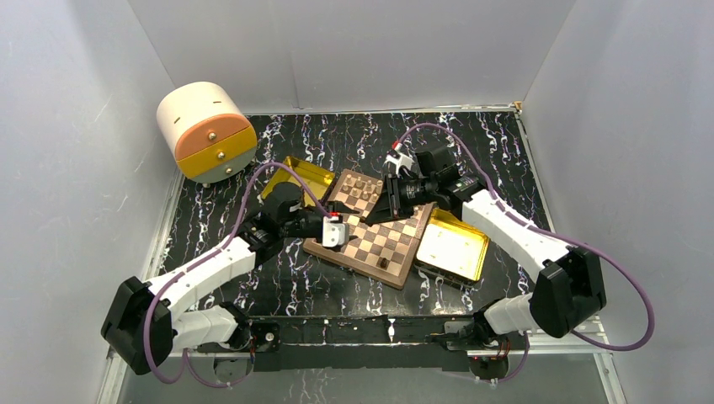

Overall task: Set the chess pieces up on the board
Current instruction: Place the chess piece on the chessboard.

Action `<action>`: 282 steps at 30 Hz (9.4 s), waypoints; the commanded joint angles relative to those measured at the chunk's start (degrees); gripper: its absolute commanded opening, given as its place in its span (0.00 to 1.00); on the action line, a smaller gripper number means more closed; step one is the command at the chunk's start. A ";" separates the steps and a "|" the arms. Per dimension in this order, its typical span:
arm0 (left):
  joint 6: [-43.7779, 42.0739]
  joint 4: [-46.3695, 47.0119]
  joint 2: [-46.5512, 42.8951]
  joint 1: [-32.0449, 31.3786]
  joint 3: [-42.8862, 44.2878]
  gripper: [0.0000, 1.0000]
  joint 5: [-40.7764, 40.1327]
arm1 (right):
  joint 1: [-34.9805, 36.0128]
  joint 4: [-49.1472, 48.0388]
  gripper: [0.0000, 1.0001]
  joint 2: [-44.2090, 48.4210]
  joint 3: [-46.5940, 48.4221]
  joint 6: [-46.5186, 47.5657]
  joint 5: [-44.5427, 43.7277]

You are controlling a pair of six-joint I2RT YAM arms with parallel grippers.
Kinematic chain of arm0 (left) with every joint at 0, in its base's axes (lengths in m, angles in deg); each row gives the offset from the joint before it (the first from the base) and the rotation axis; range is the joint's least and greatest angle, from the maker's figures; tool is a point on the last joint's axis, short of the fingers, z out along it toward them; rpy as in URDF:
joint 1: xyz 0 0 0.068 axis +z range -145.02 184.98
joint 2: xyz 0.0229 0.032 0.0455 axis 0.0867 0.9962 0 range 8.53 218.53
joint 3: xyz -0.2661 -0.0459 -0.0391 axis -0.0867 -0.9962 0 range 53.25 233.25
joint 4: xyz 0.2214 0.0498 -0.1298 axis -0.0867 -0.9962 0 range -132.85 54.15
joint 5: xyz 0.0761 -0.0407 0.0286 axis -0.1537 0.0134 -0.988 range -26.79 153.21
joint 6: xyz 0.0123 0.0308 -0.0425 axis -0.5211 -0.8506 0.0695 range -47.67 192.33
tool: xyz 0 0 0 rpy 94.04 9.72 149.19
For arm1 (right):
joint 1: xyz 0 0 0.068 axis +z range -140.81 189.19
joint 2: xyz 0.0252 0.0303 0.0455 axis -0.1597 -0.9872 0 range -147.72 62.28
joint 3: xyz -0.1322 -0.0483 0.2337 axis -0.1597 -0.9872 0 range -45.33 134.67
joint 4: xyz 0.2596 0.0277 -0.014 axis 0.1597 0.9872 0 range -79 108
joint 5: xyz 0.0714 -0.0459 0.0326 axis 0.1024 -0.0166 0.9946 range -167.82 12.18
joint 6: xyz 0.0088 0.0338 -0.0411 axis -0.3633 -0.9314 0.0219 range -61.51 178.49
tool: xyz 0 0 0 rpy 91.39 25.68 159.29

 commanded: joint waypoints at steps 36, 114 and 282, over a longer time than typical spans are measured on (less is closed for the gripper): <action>24.21 5.99 3.59 -4.41 5.70 0.07 -13.19 | 1.02 -16.42 0.25 11.71 -10.15 -8.57 -11.82; 52.77 -4.25 -1.42 15.49 1.26 0.93 -44.57 | 19.19 29.29 0.12 3.64 -0.23 -11.94 -53.40; 63.41 -28.65 19.65 17.51 26.15 0.64 -58.48 | 23.47 17.87 0.75 10.73 -0.01 -16.01 -59.96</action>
